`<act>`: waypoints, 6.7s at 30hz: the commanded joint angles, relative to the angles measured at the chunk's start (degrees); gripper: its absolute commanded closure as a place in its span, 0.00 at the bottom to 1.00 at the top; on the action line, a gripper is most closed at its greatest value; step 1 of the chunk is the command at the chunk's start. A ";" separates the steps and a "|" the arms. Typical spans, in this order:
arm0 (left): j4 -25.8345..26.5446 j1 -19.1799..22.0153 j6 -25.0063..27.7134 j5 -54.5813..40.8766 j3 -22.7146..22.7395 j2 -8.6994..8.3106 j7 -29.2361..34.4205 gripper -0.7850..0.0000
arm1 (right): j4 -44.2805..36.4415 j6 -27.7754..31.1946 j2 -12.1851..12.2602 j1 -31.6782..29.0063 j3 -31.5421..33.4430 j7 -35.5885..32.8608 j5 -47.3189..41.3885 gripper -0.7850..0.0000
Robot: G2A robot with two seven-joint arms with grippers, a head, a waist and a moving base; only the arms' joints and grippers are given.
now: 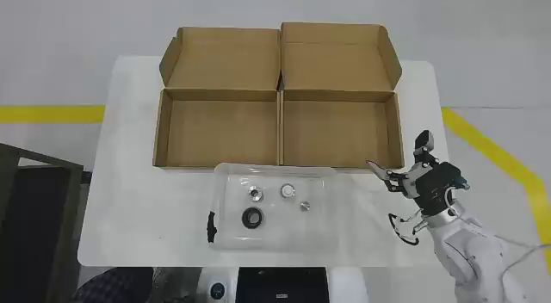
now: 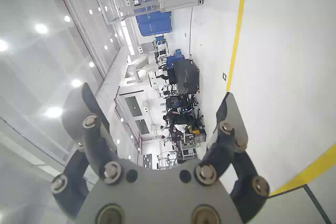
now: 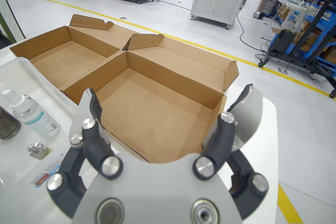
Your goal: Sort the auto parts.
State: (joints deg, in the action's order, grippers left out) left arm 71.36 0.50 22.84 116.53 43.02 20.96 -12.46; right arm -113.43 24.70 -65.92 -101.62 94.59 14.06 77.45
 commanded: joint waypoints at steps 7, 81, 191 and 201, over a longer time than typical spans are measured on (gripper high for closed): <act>0.00 0.00 0.00 0.00 0.00 0.00 0.00 0.00 | 0.00 0.00 0.00 0.00 0.00 0.00 0.00 0.00; 0.00 0.00 0.00 0.00 0.00 0.00 0.00 0.00 | 0.87 22.20 0.84 20.26 -31.89 -38.36 3.99 0.00; 0.00 0.00 0.00 0.00 0.00 0.00 0.00 0.00 | 10.77 1.85 1.88 34.63 -25.16 -31.25 -16.28 1.00; 0.00 0.00 0.00 0.00 0.00 0.00 0.00 0.00 | 17.32 -0.40 0.57 41.73 -30.63 -36.53 -15.43 1.00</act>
State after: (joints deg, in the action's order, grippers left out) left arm 71.36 0.50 22.84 116.53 43.02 20.96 -12.46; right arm -97.02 24.43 -65.22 -60.58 64.45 -22.19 62.22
